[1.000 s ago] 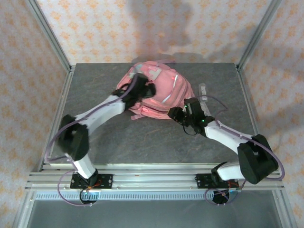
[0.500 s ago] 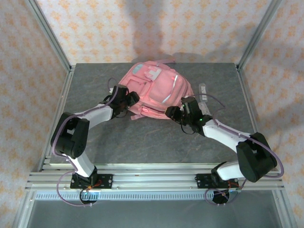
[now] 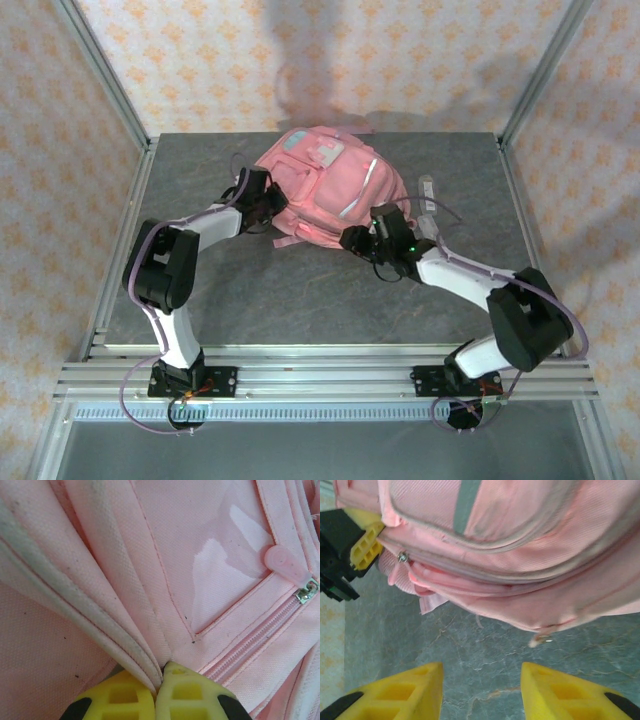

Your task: Pack the student bag

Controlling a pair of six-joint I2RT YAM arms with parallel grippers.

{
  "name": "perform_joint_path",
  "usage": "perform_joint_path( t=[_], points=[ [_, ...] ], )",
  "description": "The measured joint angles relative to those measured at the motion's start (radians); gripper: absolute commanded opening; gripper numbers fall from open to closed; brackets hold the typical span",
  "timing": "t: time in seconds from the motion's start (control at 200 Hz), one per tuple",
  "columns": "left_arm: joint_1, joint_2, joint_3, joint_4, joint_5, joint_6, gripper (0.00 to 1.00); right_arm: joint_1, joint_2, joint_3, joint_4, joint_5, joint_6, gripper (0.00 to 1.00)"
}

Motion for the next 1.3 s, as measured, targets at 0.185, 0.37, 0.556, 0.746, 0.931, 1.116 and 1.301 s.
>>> perform_joint_path(
  t=[0.185,0.37,0.556,0.746,0.931,1.116,1.301],
  points=[
    [-0.001,-0.097,-0.093,0.045,0.040,-0.056,0.00,0.070,0.091,0.148,-0.054,0.000,-0.036,0.48],
    [-0.039,-0.256,-0.228,0.074,0.033,-0.128,0.00,0.132,0.216,0.338,-0.140,0.027,-0.056,0.56],
    [-0.109,-0.329,-0.333,0.123,-0.040,-0.199,0.00,0.187,0.339,0.515,-0.296,0.120,-0.053,0.57],
    [-0.129,-0.336,-0.377,0.178,-0.087,-0.245,0.00,0.232,0.431,0.655,-0.463,0.262,-0.034,0.45],
    [-0.140,-0.353,-0.385,0.179,-0.087,-0.245,0.00,0.248,0.409,0.613,-0.467,0.341,-0.009,0.21],
    [-0.140,-0.373,-0.388,0.181,-0.068,-0.242,0.00,0.190,0.200,0.348,-0.430,0.421,0.022,0.10],
    [-0.133,-0.381,-0.388,0.183,-0.064,-0.242,0.00,0.145,0.121,0.286,-0.426,0.425,0.000,0.36]
  ],
)
